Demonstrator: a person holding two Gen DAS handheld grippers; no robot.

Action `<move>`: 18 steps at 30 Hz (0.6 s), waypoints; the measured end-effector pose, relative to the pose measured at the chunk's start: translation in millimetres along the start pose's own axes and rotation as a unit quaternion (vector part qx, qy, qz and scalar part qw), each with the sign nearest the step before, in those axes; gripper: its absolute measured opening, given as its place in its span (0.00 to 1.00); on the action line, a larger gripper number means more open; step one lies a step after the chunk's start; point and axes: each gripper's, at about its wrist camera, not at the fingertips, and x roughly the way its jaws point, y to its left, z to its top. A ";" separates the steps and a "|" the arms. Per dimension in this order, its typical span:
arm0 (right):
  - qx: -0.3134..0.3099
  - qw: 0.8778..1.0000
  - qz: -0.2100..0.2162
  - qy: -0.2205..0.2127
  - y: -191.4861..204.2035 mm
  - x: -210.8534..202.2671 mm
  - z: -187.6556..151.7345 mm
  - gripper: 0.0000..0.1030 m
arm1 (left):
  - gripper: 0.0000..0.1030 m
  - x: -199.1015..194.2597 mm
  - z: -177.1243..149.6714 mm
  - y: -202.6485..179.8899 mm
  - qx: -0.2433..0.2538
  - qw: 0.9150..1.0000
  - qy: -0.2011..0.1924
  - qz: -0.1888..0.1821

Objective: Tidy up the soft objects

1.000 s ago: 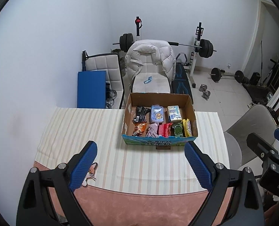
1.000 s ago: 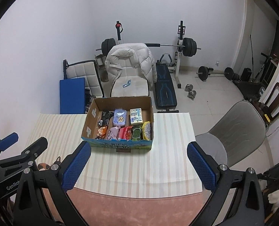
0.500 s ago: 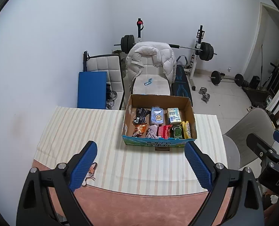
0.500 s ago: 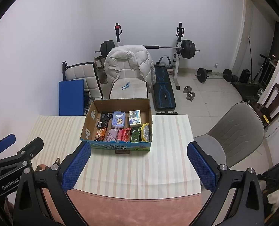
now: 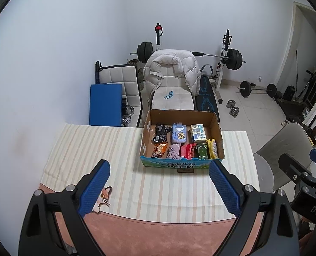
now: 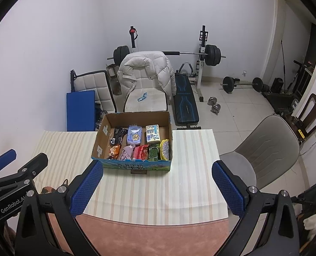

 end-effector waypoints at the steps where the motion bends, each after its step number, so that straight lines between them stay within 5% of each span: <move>1: 0.000 1.000 0.000 0.000 -0.2 -0.1 -0.2 1.00 | 0.92 0.2 0.1 -0.1 0.000 1.000 0.000 0.001; 18: 0.004 1.000 -0.014 0.004 4.3 4.7 -5.6 1.00 | 1.00 2.4 -2.2 3.4 -0.004 1.000 -0.008 -0.002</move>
